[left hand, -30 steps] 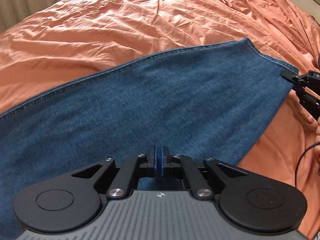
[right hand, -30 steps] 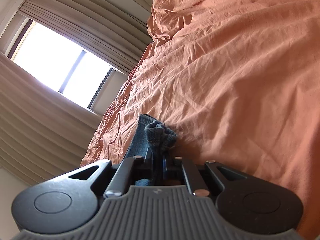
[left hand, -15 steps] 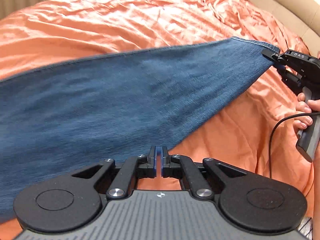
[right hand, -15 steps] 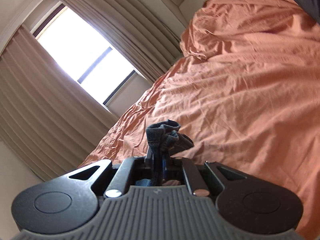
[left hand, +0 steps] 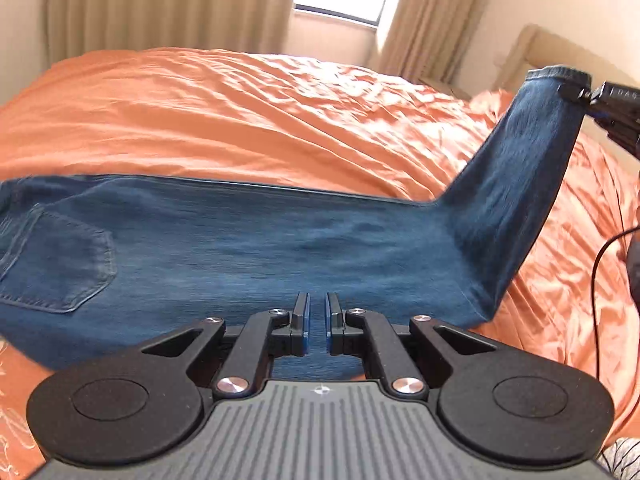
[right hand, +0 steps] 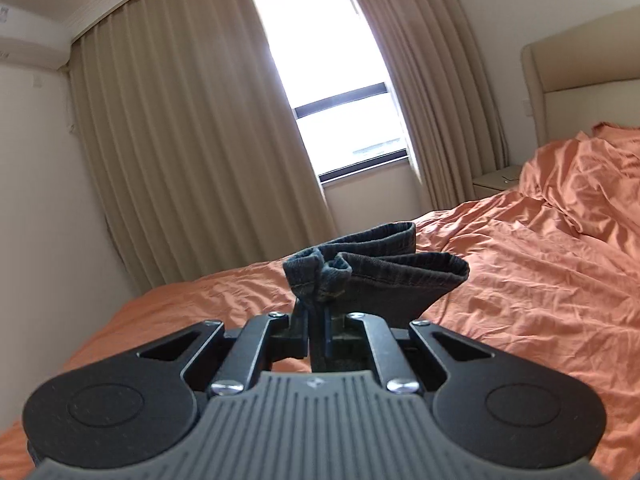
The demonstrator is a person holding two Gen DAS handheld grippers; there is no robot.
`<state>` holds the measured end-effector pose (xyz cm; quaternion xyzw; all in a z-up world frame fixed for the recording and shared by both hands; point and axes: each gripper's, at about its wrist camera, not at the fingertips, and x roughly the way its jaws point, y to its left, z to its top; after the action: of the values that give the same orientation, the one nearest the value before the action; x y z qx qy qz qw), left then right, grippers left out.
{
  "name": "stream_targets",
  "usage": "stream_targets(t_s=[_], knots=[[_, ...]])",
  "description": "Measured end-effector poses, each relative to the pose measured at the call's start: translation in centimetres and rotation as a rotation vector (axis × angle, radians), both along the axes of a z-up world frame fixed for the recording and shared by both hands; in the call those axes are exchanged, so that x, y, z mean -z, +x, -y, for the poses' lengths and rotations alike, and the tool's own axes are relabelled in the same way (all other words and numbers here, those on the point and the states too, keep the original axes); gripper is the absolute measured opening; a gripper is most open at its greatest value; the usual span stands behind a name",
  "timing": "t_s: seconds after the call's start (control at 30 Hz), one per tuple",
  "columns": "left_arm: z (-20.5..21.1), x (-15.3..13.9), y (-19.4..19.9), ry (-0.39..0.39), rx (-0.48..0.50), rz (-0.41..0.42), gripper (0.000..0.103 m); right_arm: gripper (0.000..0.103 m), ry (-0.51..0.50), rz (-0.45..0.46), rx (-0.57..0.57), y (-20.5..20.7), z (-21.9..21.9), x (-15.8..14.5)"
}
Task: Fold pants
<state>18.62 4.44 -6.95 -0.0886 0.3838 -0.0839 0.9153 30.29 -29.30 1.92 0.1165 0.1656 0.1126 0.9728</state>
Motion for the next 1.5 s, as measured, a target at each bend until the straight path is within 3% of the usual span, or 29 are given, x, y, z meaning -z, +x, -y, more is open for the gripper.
stream_targets(t_s=[0.17, 0.33, 0.47, 0.53, 0.63, 0.67, 0.87, 0.93, 1.17, 1.27, 1.33, 1.4, 1.5], knots=[[-4.6, 0.2, -1.1, -0.067, -0.053, 0.019, 0.006, 0.002, -0.162, -0.064, -0.120, -0.8, -10.4, 3.8], [-8.1, 1.5, -1.5, -0.108, -0.078, 0.013, 0.006, 0.002, -0.429, -0.168, -0.293, -3.0, -20.5, 12.6], [-9.8, 2.6, -1.3, -0.132, -0.079, -0.008, 0.012, 0.005, -0.538, -0.310, -0.353, -3.7, -24.0, 18.0], [-10.4, 3.0, -1.1, -0.167, -0.080, -0.011, 0.026, 0.011, -0.526, -0.333, -0.354, -3.2, -23.5, 18.8], [-11.1, 3.4, -0.1, -0.243, -0.054, -0.016, 0.036, 0.035, -0.498, -0.362, -0.410, -3.6, -23.6, 18.8], [-11.1, 3.4, 0.4, -0.267, -0.042, -0.021, 0.036, 0.039, -0.487, -0.371, -0.426, -3.8, -23.4, 18.7], [-10.7, 4.3, 4.9, -0.404, 0.006, -0.041, 0.050, 0.040, -0.364, -0.389, -0.428, -3.7, -19.7, 16.1], [-10.4, 5.2, 7.0, -0.438, -0.002, -0.058, 0.054, 0.043, -0.334, -0.375, -0.384, -3.4, -17.3, 15.1], [-9.4, 9.9, 14.3, -0.551, -0.058, -0.147, 0.055, 0.043, -0.318, -0.363, -0.203, -1.6, -8.9, 14.1], [-9.1, 11.6, 16.2, -0.556, -0.086, -0.167, 0.049, 0.042, -0.296, -0.372, -0.153, -1.3, -5.8, 14.4], [-8.9, 12.2, 16.7, -0.538, -0.090, -0.172, 0.022, 0.042, -0.291, -0.370, -0.136, -1.3, -4.4, 14.7], [-8.8, 12.1, 16.5, -0.535, -0.063, -0.135, 0.005, 0.034, -0.290, -0.373, -0.127, -1.1, -3.0, 15.1], [-7.5, 9.2, 14.9, -0.440, 0.023, 0.026, 0.005, 0.012, -0.281, -0.377, -0.116, -0.4, -1.3, 15.3]])
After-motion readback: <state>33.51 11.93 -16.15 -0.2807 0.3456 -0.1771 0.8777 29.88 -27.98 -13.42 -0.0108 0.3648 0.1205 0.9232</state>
